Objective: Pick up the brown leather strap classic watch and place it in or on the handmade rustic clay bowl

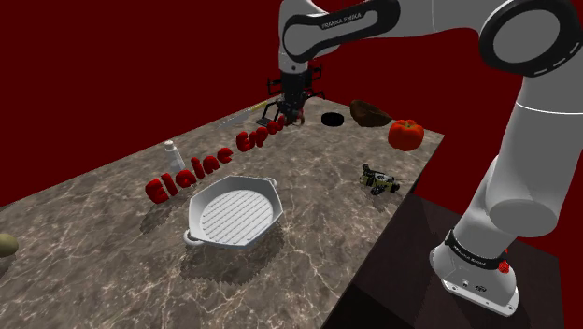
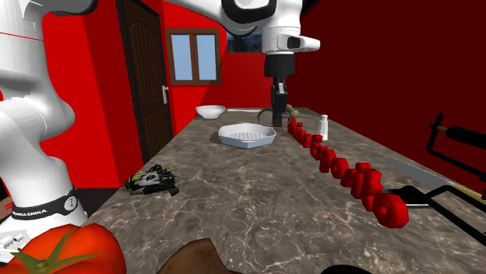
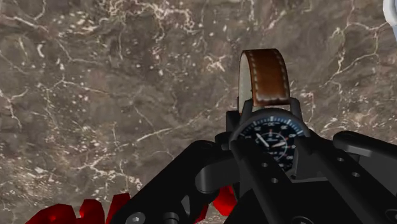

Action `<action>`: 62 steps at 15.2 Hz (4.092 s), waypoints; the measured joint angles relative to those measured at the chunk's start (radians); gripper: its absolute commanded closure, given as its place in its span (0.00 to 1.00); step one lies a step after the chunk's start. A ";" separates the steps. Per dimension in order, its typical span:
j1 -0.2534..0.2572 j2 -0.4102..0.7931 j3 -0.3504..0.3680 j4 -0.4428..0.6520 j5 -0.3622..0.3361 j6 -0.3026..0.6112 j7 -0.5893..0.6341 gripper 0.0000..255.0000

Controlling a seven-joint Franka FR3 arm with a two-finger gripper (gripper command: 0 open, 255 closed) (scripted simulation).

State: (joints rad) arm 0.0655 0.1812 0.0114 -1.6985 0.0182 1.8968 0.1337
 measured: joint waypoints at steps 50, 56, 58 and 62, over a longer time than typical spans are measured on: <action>-0.427 0.099 -0.302 0.028 0.094 0.040 -0.754 1.00; -0.429 0.105 -0.302 0.025 0.096 0.049 -0.756 1.00; -0.429 0.105 -0.302 0.024 0.096 0.050 -0.756 0.00; -0.429 0.105 -0.302 0.024 0.096 0.050 -0.756 0.00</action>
State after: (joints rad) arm -0.3631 0.2862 -0.2907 -1.6740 0.1146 1.9465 -0.6222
